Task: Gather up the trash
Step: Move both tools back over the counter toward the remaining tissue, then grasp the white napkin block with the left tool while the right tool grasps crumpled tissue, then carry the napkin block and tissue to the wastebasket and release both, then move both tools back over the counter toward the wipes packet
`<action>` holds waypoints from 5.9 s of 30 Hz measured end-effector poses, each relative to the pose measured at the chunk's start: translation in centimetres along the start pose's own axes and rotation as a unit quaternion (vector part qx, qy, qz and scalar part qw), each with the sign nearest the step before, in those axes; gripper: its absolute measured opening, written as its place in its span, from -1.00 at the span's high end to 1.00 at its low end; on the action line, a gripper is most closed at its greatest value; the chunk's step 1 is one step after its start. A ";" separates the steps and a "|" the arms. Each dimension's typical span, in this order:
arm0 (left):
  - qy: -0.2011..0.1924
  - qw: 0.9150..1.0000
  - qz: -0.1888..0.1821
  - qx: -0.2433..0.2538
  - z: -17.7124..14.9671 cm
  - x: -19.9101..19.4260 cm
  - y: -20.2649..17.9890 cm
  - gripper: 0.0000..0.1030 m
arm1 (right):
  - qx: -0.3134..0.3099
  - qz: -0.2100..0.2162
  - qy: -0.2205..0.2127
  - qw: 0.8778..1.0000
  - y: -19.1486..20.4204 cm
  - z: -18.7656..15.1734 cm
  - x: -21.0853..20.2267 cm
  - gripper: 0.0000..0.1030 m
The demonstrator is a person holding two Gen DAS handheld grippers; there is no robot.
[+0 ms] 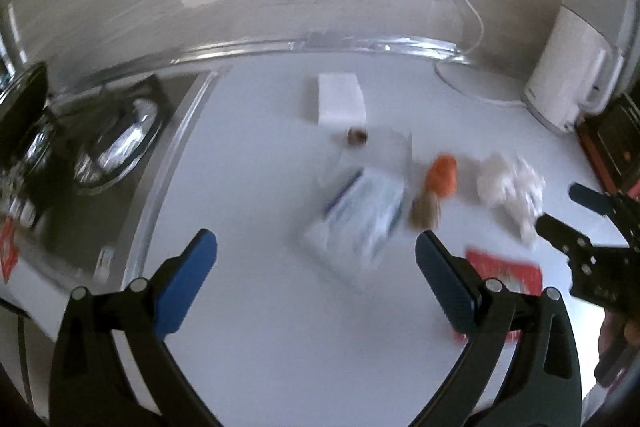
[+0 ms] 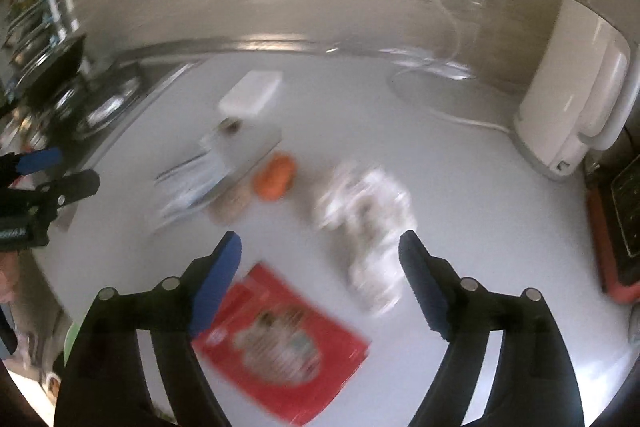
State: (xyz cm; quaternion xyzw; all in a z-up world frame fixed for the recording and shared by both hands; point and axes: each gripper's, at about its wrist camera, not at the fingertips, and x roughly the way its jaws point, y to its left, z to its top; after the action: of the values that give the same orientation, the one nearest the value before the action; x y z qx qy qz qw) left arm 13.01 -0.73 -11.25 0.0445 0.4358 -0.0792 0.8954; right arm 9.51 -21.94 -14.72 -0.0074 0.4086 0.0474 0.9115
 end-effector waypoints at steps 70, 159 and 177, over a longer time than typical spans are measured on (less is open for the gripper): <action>0.022 0.998 0.050 -0.034 -6.3 -6.1 5.4 -0.15 | -0.051 0.130 0.053 0.989 11.7 -4.0 -4.0 0.47; 0.077 0.980 0.086 -0.160 -25.3 -11.2 13.6 -0.63 | -0.159 0.157 0.103 0.969 20.5 -12.3 -3.6 -0.38; 0.024 0.999 -0.007 0.030 -10.2 -2.7 1.0 -0.75 | -0.010 0.072 0.055 0.996 5.5 -5.6 0.7 -0.39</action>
State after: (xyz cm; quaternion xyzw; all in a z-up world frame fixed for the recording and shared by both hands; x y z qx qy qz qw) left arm 3.70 2.01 -15.38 0.0702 0.4546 -0.0969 0.8826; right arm 5.31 -16.73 -18.87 0.0103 0.4570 0.1167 0.8817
